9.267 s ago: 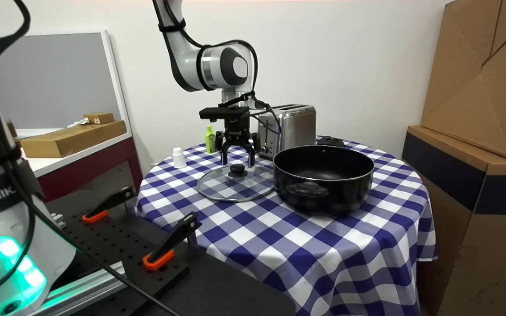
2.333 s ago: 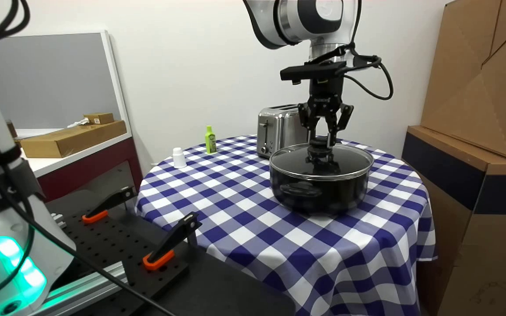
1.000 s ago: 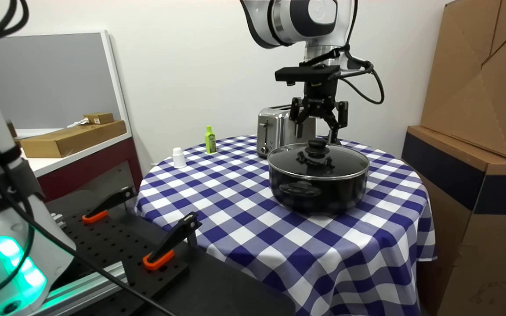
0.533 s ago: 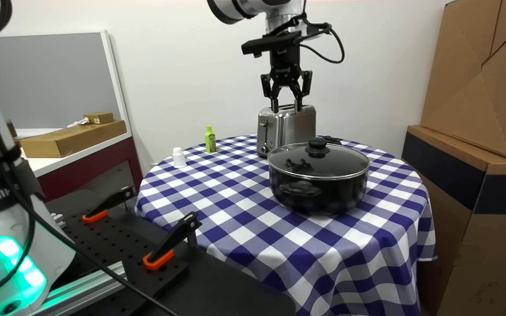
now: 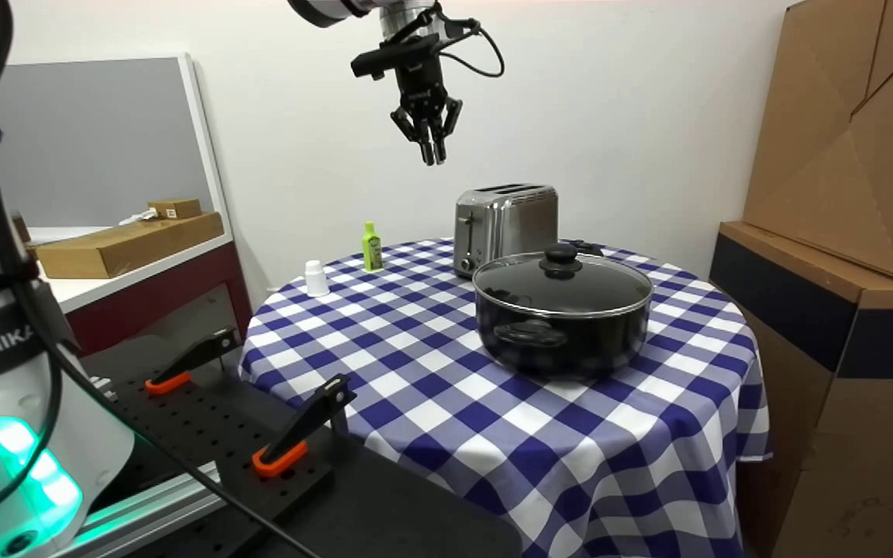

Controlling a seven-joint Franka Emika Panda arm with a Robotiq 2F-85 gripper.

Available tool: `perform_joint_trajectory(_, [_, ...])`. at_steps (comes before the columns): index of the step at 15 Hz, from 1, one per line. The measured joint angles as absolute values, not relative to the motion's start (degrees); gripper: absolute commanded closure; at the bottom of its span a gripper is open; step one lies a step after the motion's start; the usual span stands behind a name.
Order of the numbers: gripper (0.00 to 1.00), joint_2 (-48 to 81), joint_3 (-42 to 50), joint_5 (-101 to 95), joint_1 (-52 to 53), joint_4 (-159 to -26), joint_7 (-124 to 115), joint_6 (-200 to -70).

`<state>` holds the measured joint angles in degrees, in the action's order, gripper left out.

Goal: Pick up the lid and put it on the pot, then turn on and off the toaster

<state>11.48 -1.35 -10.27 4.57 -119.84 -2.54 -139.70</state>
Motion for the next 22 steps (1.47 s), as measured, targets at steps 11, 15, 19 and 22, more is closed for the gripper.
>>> perform_joint_trajectory(11, [1.0, 25.0, 2.1, -15.4, 6.2, -110.5, -10.5, -142.8])
perform_joint_trajectory(15, [1.0, 29.0, 3.7, -15.5, 6.6, -106.3, -10.6, -143.9])
perform_joint_trajectory(19, [1.0, 31.3, 4.0, -15.5, 7.2, -103.4, -10.6, -143.9])
perform_joint_trajectory(22, [1.0, 32.4, 4.0, -15.5, 7.9, -102.7, -10.6, -143.9])
